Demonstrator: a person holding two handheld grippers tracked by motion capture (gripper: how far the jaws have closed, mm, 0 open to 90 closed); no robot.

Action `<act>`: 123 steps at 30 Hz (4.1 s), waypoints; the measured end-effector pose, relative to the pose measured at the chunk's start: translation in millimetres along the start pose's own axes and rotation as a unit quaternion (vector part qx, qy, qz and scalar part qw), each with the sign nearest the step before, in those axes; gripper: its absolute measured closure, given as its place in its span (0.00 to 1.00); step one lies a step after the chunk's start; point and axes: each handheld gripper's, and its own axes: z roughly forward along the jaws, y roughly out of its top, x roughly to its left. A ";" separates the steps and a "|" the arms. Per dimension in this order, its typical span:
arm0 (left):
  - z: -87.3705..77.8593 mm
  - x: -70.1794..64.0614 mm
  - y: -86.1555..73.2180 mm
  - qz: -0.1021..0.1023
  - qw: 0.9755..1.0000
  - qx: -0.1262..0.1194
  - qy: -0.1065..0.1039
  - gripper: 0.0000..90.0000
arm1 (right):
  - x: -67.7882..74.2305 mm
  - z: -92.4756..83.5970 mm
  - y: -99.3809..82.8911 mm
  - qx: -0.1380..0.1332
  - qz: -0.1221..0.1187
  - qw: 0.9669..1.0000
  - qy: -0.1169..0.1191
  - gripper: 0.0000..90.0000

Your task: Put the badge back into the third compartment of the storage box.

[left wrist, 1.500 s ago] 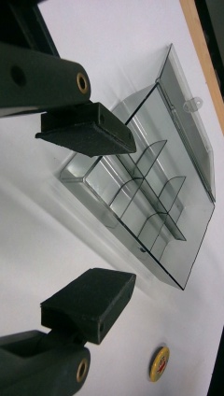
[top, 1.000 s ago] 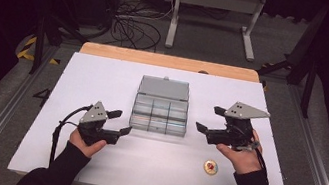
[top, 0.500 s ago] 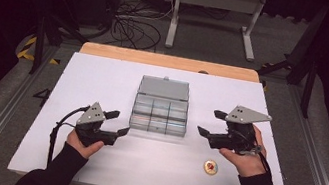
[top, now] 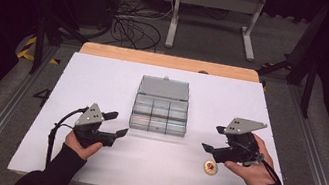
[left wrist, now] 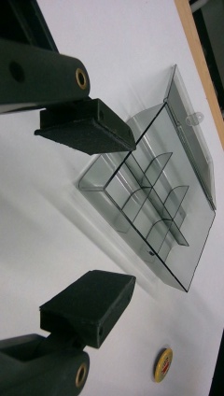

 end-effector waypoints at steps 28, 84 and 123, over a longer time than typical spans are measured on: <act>-3.0 2.0 -2.2 -0.008 1.000 -0.001 0.001 0.34 | 1.1 10.9 -15.2 0.094 -0.019 0.995 0.028 0.31; -2.4 2.6 -2.4 -0.003 1.000 0.004 0.000 0.34 | 10.3 54.3 -37.5 0.254 -0.072 0.962 0.073 0.42; -1.6 1.7 -2.5 -0.006 1.000 0.006 -0.001 0.34 | 7.0 44.6 -34.1 0.225 -0.065 0.969 0.077 0.53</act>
